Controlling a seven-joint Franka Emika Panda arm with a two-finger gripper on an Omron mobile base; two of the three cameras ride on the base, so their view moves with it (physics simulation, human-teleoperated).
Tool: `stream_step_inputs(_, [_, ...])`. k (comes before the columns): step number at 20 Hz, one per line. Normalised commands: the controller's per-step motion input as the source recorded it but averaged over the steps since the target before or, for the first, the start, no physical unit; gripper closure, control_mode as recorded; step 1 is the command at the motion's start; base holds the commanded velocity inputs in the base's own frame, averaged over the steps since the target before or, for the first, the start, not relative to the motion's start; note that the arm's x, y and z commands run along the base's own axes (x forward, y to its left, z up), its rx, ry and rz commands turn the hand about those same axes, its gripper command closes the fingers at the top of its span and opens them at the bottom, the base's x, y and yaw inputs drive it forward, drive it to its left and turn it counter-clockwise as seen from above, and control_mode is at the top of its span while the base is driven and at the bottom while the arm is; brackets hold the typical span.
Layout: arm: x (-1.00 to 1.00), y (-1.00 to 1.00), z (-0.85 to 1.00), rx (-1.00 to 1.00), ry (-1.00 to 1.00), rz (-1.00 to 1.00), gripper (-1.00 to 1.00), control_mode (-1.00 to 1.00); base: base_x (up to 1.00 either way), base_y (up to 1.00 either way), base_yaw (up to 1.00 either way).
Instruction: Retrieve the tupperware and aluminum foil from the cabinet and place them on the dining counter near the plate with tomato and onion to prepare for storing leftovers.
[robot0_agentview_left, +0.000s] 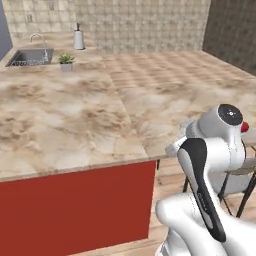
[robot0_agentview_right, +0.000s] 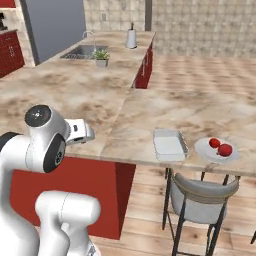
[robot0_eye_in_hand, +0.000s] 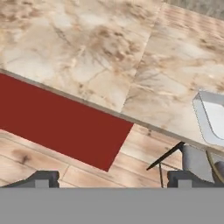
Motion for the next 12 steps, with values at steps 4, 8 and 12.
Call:
stream_step_inputs(4, [0.00, 0.00, 0.00, 0.00, 0.00, 0.00, -1.00, 1.00, 0.00, 1.00, 0.45])
stream_step_inputs(8, [0.00, 0.00, 0.00, 0.00, 0.00, 0.00, -1.00, 1.00, 0.00, 1.00, 0.45])
stream_step_inputs(12, [0.00, 0.00, 0.00, 0.00, 0.00, 0.00, -1.00, 1.00, 0.00, 1.00, 0.40])
